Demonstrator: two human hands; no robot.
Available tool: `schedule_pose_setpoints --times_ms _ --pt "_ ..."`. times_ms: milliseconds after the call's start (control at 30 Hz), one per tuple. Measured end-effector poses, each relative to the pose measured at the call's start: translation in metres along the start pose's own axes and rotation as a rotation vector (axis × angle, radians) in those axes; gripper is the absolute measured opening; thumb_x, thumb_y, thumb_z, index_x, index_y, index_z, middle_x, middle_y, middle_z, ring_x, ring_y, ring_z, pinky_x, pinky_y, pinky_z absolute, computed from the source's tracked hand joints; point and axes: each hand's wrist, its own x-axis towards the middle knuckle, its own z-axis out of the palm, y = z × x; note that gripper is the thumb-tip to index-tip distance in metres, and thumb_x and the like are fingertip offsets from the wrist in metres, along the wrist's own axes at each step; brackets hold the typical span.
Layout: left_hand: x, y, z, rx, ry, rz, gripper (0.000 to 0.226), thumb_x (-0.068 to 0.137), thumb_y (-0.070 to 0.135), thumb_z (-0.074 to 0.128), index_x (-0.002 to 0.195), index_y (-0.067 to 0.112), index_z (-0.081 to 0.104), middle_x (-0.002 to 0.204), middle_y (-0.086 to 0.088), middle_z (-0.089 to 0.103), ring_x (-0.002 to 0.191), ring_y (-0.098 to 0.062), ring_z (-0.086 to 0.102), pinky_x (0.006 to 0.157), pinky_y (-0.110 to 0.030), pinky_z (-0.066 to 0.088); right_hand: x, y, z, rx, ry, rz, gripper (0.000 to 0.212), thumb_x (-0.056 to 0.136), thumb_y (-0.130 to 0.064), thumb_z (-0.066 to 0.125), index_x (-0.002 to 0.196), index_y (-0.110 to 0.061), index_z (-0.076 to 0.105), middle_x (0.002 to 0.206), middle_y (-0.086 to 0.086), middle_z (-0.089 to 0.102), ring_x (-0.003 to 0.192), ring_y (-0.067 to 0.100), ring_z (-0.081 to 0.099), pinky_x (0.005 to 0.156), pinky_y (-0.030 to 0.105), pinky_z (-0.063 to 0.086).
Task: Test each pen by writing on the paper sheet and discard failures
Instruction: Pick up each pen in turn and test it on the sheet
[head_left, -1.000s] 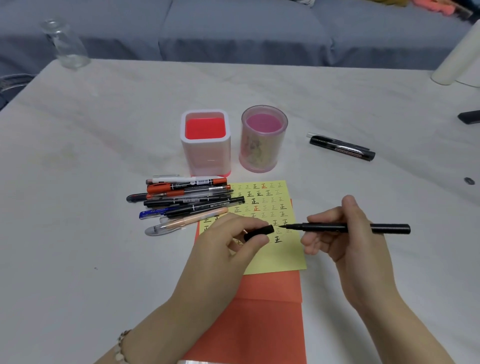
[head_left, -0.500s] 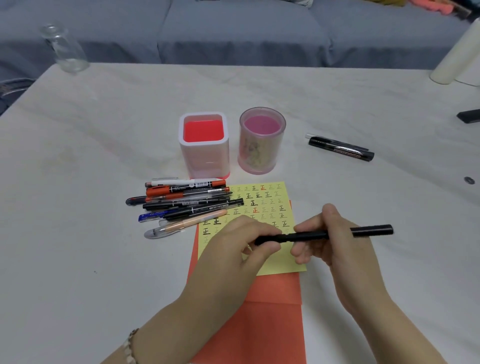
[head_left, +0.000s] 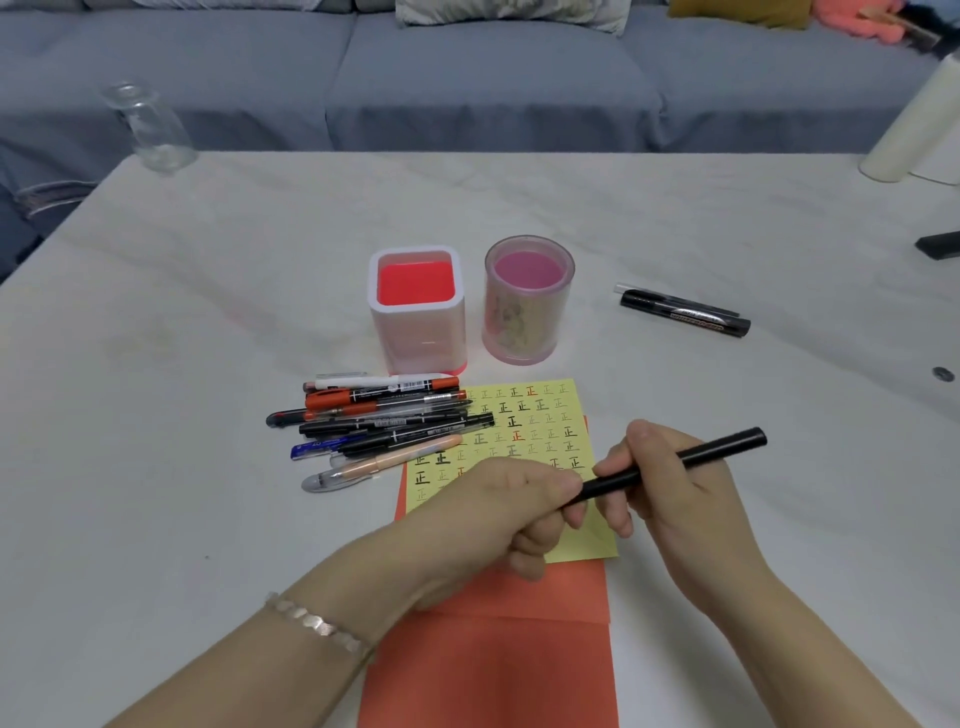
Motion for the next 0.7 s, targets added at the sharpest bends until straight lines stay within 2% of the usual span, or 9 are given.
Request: schedule_pose_setpoints --times_ms 33,167,233,333,400,467,567,633,700 --pt "0.002 -0.001 -0.002 0.07 0.026 0.018 0.024 0.085 0.028 0.048 0.067 0.013 0.055 0.043 0.011 0.032 0.04 -0.004 0.027 0.043 -0.014 0.032 0.002 0.002 0.001 -0.009 0.015 0.014 0.039 0.09 -0.022 0.046 0.055 -0.008 0.057 0.036 0.005 0.047 0.037 0.012 0.041 0.043 0.015 0.036" --pt "0.009 -0.003 -0.011 0.7 0.226 0.237 0.034 0.096 0.02 0.048 0.063 0.029 0.054 0.053 0.016 0.052 0.054 -0.003 0.043 0.062 -0.025 0.04 0.01 0.013 0.008 -0.022 0.068 0.102 0.043 0.098 -0.013 0.034 0.062 -0.001 0.056 0.039 0.003 0.047 0.038 0.012 0.04 0.042 0.018 0.036" --pt "0.011 -0.002 -0.01 0.839 0.259 0.316 0.027 0.096 0.024 0.046 0.072 0.023 0.059 0.066 0.016 0.057 0.062 -0.003 0.047 0.069 -0.026 0.041 0.013 0.016 0.012 -0.01 0.07 0.156 0.043 0.098 -0.014 0.033 0.066 0.002 0.058 0.039 0.002 0.047 0.035 0.009 0.038 0.039 0.015 0.033" --pt "0.015 -0.002 -0.013 1.167 0.38 0.439 0.036 0.089 0.037 0.038 0.088 0.015 0.067 0.079 0.004 0.065 0.073 -0.012 0.056 0.069 -0.032 0.046 0.018 0.019 0.01 -0.005 0.02 0.2 0.035 0.097 -0.016 0.039 0.072 -0.001 0.059 0.042 0.001 0.048 0.036 0.008 0.04 0.038 0.013 0.032" --pt "0.019 -0.004 -0.021 1.343 0.493 0.474 0.028 0.088 0.032 0.042 0.087 0.017 0.066 0.079 0.0 0.065 0.077 -0.022 0.061 0.066 -0.035 0.045 0.023 0.018 0.004 -0.066 -0.088 0.215 0.016 0.092 -0.018 0.051 0.082 -0.007 0.058 0.048 0.001 0.053 0.041 0.01 0.045 0.043 0.014 0.037" --pt "0.018 -0.001 -0.034 1.323 0.64 0.392 0.015 0.092 0.022 0.049 0.091 0.018 0.064 0.083 0.001 0.064 0.079 -0.024 0.059 0.066 -0.033 0.037 0.033 0.021 -0.011 -0.209 -0.141 0.227 0.006 0.086 -0.012 0.061 0.091 -0.013 0.058 0.055 0.001 0.057 0.045 0.006 0.051 0.05 0.012 0.042" --pt "0.014 -0.002 -0.059 1.371 0.868 0.322 0.012 0.091 0.016 0.051 0.085 0.018 0.061 0.076 0.002 0.061 0.07 -0.024 0.058 0.06 -0.031 0.036 0.068 0.026 -0.043 -0.606 0.02 0.038 0.016 0.083 -0.003 0.06 0.096 -0.012 0.063 0.071 -0.003 0.061 0.057 0.002 0.054 0.058 0.007 0.04" --pt "0.009 -0.01 -0.074 1.443 0.977 0.333 0.015 0.087 0.014 0.048 0.08 0.016 0.061 0.076 0.0 0.061 0.068 -0.024 0.057 0.063 -0.031 0.034 0.098 0.022 -0.064 -0.856 0.14 -0.121 0.02 0.083 -0.001 0.057 0.099 -0.01 0.066 0.089 0.002 0.065 0.075 0.013 0.057 0.069 0.014 0.038" --pt "0.003 -0.021 -0.083 1.487 1.055 0.357 0.014 0.08 0.013 0.05 0.079 0.013 0.064 0.079 -0.002 0.061 0.071 -0.025 0.056 0.07 -0.033 0.03 0.131 0.019 -0.082 -1.063 0.201 -0.232 0.026 0.084 0.001 0.055 0.107 -0.005 0.064 0.109 0.012 0.063 0.099 0.029 0.055 0.086 0.029 0.037"
